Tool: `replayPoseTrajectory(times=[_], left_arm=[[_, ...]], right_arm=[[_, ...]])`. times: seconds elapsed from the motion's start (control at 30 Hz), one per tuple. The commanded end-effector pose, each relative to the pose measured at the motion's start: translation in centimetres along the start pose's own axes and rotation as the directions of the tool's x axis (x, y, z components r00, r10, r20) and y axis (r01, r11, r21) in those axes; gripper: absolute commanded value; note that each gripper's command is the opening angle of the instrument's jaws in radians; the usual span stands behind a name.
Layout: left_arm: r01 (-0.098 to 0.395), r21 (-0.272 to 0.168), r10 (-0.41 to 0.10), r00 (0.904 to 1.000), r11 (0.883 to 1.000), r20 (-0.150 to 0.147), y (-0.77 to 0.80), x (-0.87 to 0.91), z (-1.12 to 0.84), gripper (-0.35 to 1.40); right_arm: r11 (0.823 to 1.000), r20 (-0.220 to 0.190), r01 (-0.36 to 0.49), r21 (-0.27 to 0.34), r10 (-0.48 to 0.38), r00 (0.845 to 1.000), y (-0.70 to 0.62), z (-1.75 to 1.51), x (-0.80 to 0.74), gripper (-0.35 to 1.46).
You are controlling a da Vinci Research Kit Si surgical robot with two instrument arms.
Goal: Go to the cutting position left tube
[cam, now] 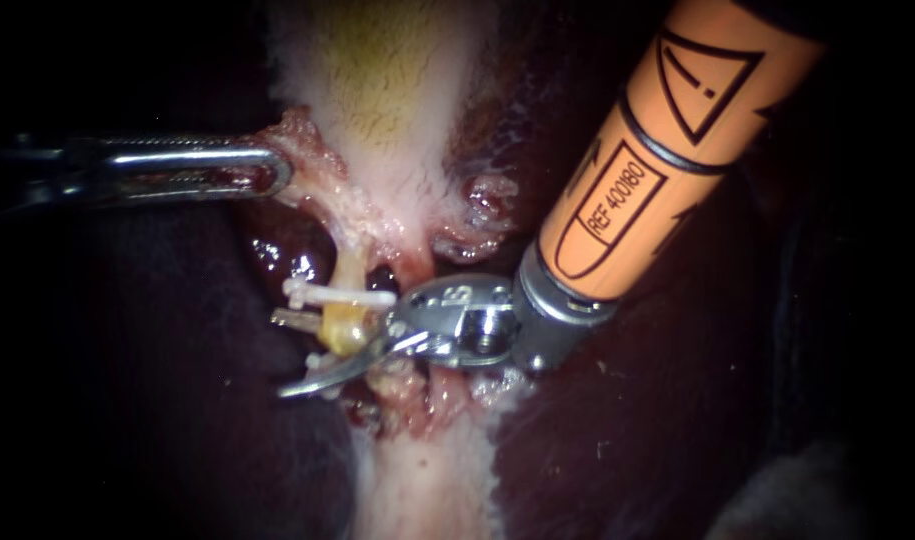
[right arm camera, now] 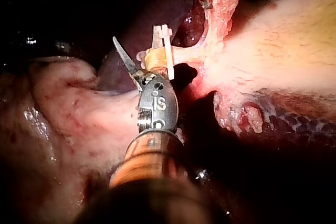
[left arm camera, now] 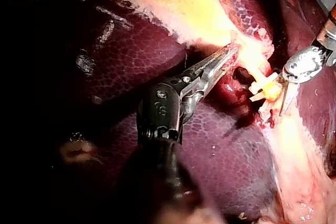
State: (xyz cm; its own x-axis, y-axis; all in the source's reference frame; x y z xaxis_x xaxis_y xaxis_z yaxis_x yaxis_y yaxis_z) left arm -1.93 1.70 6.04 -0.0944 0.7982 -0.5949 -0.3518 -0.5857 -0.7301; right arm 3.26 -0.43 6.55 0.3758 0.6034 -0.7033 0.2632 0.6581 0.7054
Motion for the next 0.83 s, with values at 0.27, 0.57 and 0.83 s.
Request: replayPoseTrajectory(times=[0.27, 0.57, 0.83], left_arm=[[0.000, 0.000, 0.000, 1.0000, 1.000, 0.000, 0.00, 0.00, 0.00, -0.35], [0.000, 0.000, 0.000, 1.0000, 1.000, 0.000, 0.00, 0.00, 0.00, -0.35], [0.000, 0.000, 0.000, 1.0000, 1.000, 0.000, -0.01, 0.00, 0.00, -0.35]], right_arm=[[1.000, -0.015, -0.011, 0.003, 0.011, 1.000, 0.01, 0.03, 0.01, 1.41], [1.000, -0.020, -0.010, 0.004, 0.010, 1.000, 0.01, 0.04, 0.01, 1.41], [1.000, -0.020, -0.010, 0.005, 0.010, 1.000, 0.02, 0.04, 0.00, 1.41]])
